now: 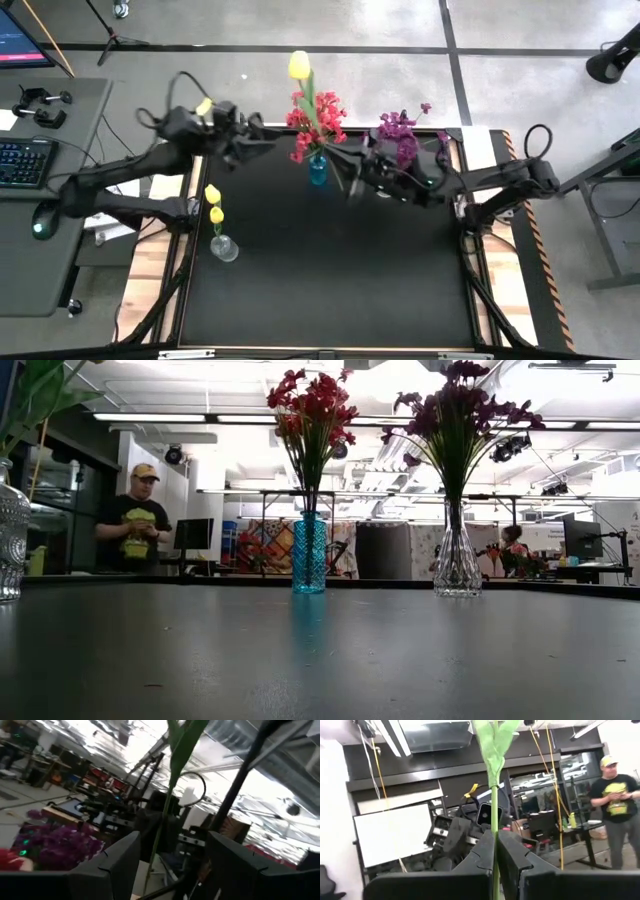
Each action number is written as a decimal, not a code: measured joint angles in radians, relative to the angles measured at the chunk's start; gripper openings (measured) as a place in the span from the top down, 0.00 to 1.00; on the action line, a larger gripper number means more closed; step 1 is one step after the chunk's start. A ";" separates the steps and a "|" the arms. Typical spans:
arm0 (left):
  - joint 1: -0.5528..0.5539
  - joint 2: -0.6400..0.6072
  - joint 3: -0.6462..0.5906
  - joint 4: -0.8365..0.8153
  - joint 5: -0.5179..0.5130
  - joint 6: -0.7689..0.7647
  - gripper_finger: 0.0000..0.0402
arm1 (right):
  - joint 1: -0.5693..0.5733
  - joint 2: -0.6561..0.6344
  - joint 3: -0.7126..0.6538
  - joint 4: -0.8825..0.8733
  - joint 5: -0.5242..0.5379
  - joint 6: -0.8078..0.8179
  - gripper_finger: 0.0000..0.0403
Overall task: Sort flowers into vase by color
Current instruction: Put the yellow flower into the bottom transparent vase
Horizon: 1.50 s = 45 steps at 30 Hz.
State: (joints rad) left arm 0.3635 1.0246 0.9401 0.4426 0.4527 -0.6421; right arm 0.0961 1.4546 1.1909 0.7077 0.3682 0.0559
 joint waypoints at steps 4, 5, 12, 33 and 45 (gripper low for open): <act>-0.040 0.096 0.000 0.077 -0.046 0.022 0.47 | -0.021 0.074 0.064 -0.001 -0.044 0.040 1.00; -0.041 0.115 0.000 0.093 -0.050 0.018 0.47 | -0.021 0.092 0.081 -0.004 -0.044 0.038 1.00; -0.040 0.166 0.000 0.210 -0.046 -0.032 0.47 | -0.015 0.167 0.162 -0.013 -0.031 0.015 1.00; -0.087 0.139 0.000 0.259 -0.126 0.090 0.47 | -0.001 0.214 0.166 -0.059 0.002 0.151 1.00; -0.094 0.111 0.000 0.259 -0.131 0.097 0.50 | 0.019 0.226 0.165 -0.041 0.030 0.128 1.00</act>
State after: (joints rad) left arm 0.2691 1.1359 0.9398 0.7014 0.3219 -0.5449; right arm 0.1155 1.6806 1.3563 0.6669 0.3983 0.1835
